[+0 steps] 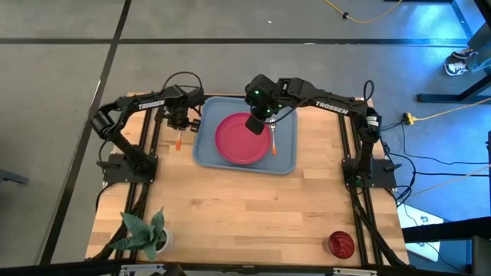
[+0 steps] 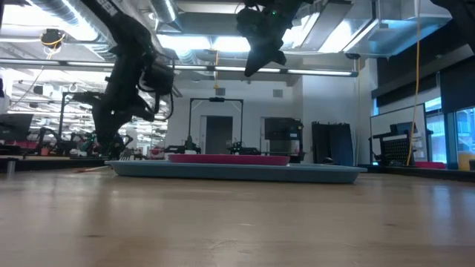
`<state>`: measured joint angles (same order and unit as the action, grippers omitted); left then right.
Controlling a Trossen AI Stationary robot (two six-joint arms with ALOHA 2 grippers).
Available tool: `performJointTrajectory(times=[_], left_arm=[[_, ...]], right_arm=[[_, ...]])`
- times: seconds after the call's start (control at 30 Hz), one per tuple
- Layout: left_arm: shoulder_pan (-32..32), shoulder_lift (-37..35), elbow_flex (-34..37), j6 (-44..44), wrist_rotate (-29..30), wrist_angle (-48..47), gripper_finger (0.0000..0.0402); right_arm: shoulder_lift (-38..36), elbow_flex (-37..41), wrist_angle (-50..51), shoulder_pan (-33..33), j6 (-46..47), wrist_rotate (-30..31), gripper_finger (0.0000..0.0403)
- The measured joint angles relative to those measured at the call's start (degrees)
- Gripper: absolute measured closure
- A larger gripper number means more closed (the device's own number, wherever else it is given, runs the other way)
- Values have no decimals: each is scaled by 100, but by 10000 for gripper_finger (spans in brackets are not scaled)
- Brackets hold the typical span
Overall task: Pick and place plate/cup/fork/spoon on tray
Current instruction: Put the orange fork on the blue serving tray at the right of the orange spoon
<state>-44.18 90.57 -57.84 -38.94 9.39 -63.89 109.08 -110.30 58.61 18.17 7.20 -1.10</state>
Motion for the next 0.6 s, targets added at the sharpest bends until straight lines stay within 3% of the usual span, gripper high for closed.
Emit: performJointTrajectory(times=[0.37,0.6], left_arm=[[-17,368,11,39,347,691,366],[-53,369,437,32,360,992,366]], right_arm=[[0,0,0,1,0,-2,398],[0,0,19,1,0,-2,398]])
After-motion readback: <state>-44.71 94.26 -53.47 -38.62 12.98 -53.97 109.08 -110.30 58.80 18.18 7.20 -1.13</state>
